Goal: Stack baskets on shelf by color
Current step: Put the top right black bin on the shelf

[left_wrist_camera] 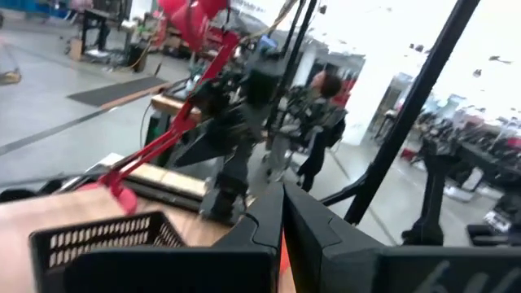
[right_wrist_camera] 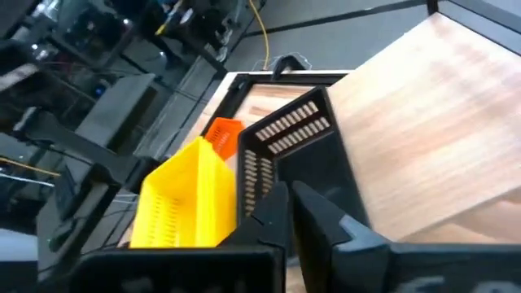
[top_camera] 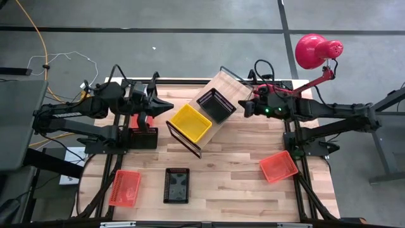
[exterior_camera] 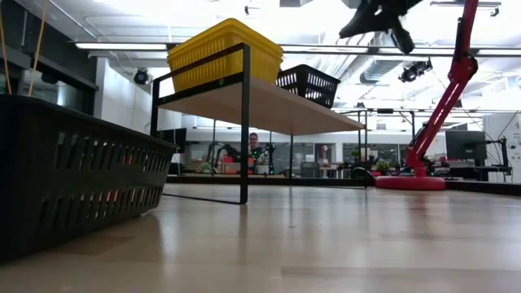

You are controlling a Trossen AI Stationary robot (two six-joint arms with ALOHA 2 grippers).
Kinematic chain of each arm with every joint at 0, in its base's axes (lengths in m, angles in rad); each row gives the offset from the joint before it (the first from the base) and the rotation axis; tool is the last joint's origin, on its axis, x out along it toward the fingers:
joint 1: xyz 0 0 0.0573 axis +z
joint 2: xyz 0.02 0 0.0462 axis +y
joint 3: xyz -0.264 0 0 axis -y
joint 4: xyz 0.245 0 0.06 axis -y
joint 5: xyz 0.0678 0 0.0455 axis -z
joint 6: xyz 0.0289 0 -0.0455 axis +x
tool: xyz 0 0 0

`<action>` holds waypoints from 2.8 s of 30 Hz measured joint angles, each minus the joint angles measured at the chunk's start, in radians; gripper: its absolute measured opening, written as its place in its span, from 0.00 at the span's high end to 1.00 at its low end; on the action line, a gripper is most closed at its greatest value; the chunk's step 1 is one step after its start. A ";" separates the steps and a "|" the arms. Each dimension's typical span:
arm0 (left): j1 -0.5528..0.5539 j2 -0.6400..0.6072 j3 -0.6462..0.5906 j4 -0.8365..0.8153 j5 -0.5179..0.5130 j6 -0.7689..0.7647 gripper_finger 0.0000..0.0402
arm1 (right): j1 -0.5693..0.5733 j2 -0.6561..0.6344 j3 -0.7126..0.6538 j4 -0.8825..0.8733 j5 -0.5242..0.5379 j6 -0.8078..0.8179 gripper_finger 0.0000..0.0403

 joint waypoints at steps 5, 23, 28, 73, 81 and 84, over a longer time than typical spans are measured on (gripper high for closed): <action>0.000 0.000 0.000 0.008 0.000 0.027 1.00 | -0.111 0.056 0.000 0.043 -0.094 -0.174 0.99; 0.000 0.016 0.001 0.035 -0.013 -0.010 1.00 | -0.339 0.392 0.225 -0.129 -0.318 -0.382 1.00; 0.000 0.016 0.001 0.018 -0.014 -0.025 1.00 | -0.363 0.490 0.324 -0.232 -0.331 -0.400 1.00; 0.000 0.023 0.000 -0.057 -0.043 -0.035 1.00 | -0.184 0.458 0.397 -0.522 -0.196 -0.325 1.00; 0.000 0.023 0.000 -0.057 -0.043 -0.035 1.00 | -0.152 0.458 0.397 -0.516 -0.226 -0.279 1.00; 0.000 0.023 0.000 -0.057 -0.043 -0.036 1.00 | -0.140 0.458 0.397 -0.489 -0.239 -0.259 1.00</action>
